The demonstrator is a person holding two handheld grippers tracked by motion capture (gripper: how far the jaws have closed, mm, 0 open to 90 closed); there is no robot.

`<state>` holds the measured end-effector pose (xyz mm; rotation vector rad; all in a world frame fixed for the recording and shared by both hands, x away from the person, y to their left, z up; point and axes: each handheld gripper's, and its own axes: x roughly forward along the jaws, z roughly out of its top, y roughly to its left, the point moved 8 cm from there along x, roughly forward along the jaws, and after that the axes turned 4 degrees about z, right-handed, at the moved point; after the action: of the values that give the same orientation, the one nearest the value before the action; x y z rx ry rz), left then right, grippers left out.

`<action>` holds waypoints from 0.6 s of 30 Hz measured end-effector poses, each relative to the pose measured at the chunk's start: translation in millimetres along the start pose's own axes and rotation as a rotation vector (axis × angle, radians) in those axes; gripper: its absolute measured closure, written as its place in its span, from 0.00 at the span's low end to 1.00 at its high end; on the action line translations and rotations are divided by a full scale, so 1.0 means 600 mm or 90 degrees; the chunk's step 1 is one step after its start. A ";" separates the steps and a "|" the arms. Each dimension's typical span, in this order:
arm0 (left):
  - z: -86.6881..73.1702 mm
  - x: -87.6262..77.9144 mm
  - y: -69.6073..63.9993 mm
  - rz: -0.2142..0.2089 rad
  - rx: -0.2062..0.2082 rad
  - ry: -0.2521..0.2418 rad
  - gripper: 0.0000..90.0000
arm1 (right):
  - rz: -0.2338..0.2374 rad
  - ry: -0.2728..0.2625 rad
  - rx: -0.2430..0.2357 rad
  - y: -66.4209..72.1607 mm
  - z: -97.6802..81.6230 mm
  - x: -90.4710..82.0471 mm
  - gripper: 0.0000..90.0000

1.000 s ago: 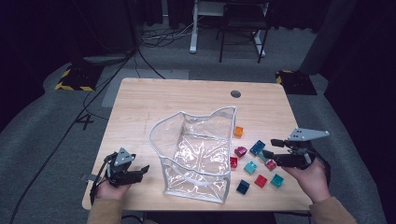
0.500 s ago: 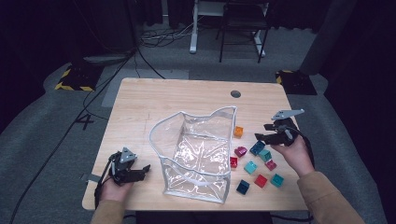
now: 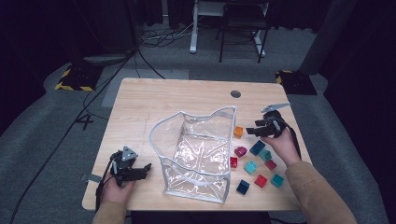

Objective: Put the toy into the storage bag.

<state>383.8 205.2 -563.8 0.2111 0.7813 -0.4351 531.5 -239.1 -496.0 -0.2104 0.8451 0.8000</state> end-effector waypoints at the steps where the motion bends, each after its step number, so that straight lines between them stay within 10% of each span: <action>1: 0.000 0.000 0.000 0.000 0.000 0.000 0.22 | -0.001 0.010 -0.008 0.002 0.005 0.015 0.40; 18: 0.000 0.000 0.000 0.000 0.000 0.000 0.22 | -0.006 0.099 -0.041 0.003 0.006 0.108 0.41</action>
<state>383.8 205.2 -563.9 0.2113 0.7813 -0.4344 558.3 -201.0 -541.2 -0.3367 0.9639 0.8111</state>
